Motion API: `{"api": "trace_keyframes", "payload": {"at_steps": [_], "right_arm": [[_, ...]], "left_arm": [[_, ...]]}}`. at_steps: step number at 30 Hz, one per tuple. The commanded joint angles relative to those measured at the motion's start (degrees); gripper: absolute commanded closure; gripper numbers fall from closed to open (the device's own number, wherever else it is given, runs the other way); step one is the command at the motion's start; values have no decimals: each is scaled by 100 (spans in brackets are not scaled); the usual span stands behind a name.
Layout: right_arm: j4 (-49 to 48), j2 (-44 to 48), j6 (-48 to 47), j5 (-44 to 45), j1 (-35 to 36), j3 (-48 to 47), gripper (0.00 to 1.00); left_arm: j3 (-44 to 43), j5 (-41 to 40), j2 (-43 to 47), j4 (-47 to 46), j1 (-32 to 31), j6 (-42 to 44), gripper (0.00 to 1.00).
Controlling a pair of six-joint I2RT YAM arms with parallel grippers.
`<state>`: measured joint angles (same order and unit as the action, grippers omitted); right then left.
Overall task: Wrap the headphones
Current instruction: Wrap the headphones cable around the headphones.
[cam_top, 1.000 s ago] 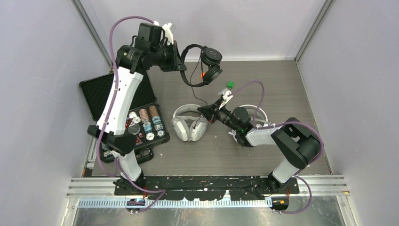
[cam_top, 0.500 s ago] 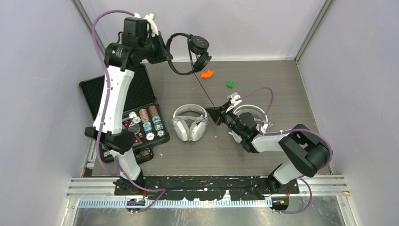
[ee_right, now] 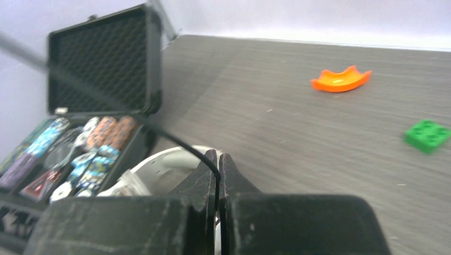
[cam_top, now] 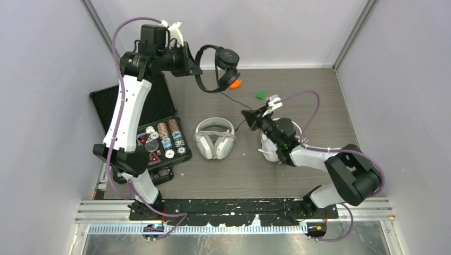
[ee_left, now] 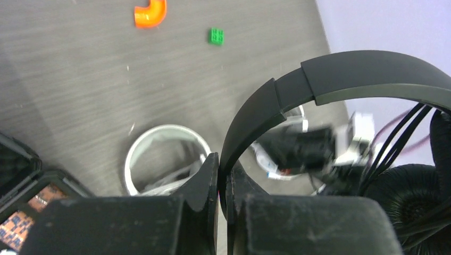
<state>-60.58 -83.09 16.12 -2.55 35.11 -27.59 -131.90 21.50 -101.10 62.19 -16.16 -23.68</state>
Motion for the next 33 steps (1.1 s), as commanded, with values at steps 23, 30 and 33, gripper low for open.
{"api": "trace_keyframes", "payload": {"at_steps": [23,30,33], "right_arm": [[8827,1650,491,-2569,-1426,-4262,100],[9287,1535,1026,-3467,-1437,-4998,100],[8905,1497,1513,-3924,-1442,-5027,100]], "left_arm": [[3133,-1240,1496,-1920,-1622,5512,100],[3363,-2246,1570,-2356,-1790,5865,100],[3578,-2685,1667,-2581,-1911,6010,100]]}}
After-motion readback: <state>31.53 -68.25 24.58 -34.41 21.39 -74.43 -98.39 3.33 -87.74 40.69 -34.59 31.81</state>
